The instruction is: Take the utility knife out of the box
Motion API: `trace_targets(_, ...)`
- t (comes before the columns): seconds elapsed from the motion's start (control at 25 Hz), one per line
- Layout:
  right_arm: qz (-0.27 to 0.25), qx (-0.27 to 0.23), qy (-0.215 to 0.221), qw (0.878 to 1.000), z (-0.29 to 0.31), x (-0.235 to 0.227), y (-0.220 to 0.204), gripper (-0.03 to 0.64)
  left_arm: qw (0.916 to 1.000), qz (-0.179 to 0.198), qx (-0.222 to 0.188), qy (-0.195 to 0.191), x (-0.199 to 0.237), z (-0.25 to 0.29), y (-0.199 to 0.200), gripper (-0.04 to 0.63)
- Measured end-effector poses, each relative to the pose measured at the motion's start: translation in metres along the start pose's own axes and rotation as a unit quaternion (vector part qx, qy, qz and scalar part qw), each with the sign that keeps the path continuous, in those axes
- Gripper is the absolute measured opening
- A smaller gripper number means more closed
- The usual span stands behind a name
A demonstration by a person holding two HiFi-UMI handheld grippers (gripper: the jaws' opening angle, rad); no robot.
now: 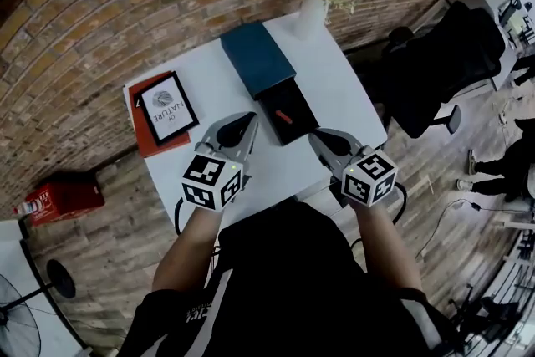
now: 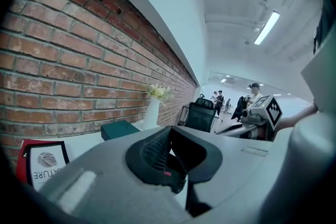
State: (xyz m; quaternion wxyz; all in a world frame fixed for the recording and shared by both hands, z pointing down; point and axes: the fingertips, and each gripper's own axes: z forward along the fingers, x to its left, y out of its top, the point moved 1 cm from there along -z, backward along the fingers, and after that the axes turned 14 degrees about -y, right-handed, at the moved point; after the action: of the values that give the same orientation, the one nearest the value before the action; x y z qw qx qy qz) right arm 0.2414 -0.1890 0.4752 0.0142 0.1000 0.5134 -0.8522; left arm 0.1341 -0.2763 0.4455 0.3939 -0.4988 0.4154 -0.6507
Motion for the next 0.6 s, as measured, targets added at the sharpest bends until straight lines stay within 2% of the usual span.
trace_targets(0.24,-0.016,0.039,0.046,0.998,0.035,-0.013,-0.006,0.026,0.9993,-0.004,0.012,0.034,0.016,0.010,0.002,0.008)
trace_targets(0.6,-0.077,0.124,0.075,0.986,0.097,-0.037,-0.050,0.071,0.9973,-0.023,0.022,0.066,0.025,0.022,-0.013,0.008)
